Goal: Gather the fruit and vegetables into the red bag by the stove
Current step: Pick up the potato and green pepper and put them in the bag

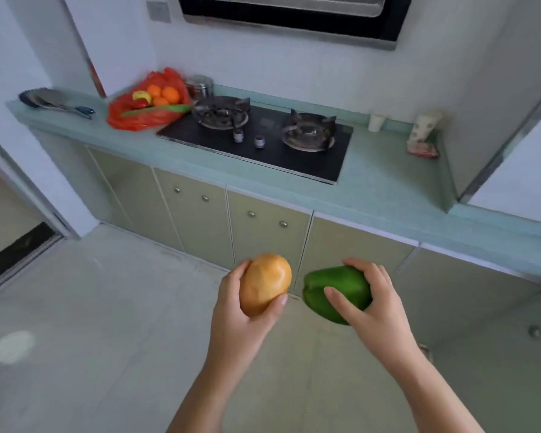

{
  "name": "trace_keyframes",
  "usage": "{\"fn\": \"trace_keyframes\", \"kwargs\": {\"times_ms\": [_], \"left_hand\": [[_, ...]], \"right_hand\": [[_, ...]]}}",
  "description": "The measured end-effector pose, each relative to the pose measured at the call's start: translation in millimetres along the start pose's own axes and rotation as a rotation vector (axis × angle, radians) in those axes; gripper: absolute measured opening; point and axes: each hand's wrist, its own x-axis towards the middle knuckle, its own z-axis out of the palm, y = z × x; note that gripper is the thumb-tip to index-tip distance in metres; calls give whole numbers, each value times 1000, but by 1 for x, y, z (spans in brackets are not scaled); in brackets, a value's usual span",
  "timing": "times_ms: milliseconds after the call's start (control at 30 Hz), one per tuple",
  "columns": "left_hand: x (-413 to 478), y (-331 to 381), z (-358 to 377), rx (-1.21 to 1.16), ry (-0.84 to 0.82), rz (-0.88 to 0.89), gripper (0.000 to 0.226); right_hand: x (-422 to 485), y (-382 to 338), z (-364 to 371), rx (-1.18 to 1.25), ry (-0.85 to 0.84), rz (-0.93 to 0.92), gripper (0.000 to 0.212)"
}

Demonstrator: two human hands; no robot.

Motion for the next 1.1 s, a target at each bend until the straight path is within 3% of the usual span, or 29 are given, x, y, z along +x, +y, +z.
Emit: {"fn": "trace_keyframes", "kwargs": {"times_ms": [233, 567, 1100], "left_hand": [[82, -36, -92, 18, 138, -56, 64], [162, -93, -156, 35, 303, -233, 61], [446, -100, -228, 143, 324, -177, 62]], "right_hand": [[75, -61, 114, 41, -136, -89, 43], [165, -88, 228, 61, -287, -97, 43], [423, -143, 371, 209, -306, -117, 42]]}}
